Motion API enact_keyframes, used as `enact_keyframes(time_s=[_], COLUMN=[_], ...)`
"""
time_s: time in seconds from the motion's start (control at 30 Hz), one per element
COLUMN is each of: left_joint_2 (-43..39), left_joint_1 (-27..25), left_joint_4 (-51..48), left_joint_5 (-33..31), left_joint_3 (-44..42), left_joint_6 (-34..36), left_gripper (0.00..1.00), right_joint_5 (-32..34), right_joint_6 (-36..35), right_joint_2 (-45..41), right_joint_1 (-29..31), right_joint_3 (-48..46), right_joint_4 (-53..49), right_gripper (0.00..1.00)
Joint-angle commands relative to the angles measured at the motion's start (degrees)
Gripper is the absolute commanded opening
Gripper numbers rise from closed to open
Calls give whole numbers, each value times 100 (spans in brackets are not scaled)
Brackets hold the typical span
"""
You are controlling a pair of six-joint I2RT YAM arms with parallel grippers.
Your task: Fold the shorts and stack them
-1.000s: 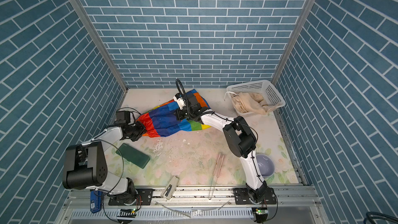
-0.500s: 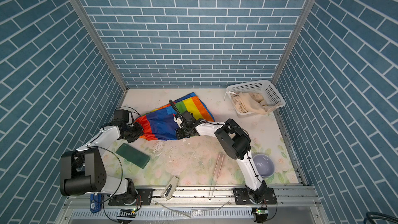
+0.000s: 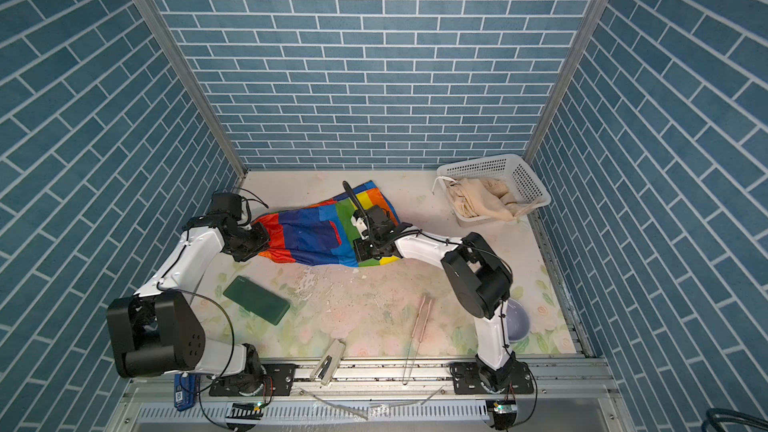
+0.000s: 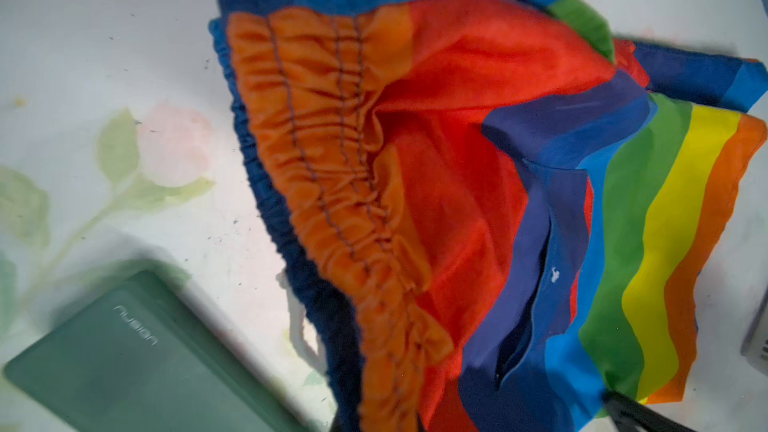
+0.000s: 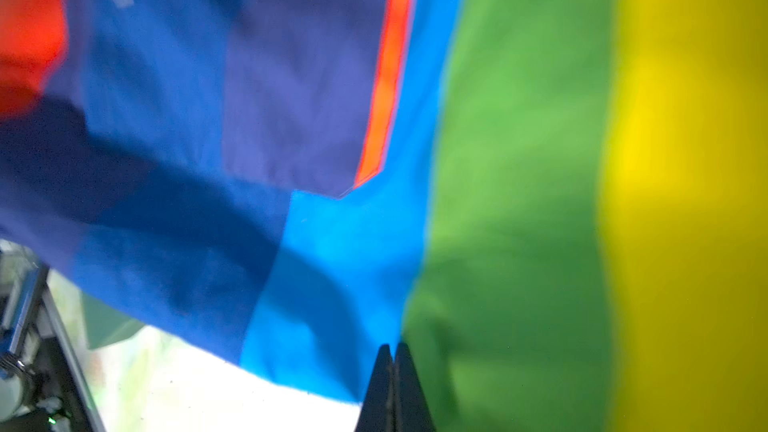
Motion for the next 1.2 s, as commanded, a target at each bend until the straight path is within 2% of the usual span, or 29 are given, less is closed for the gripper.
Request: enact_keyframes(time_s=[0.0,0.27,0.47,0.73,1.0,1.17], left_joint_2=[-95,153,344,894,1538,1934], left_joint_1=[12,-30,-244,-1262,-2146,-2612], left_joint_4=[-834,-1019,-1311,-1900,-2606,-2994], left_joint_5=[-492,-646,-960,-1779,-2685,-3029], left_joint_3=[253,837,1482,2520,3489,3938], left_joint_6=[541,576,630,715,795,796], left_gripper=[6,6,7,8,9,9], right_joint_5=[201,309,361,395,438,422], right_joint_6=[277,760,917,910,798,735], right_joint_2=[-370,-526,-541,-519,-1169,-1396], right_joint_1=[-235,-435,-491,-502,-516,-541], right_joint_3=[-375,-1315,-1804,-1917,-1933,-1826], right_joint_4=[-98,61,207,137,76,136], right_gripper=[0,0,0,0,0,0])
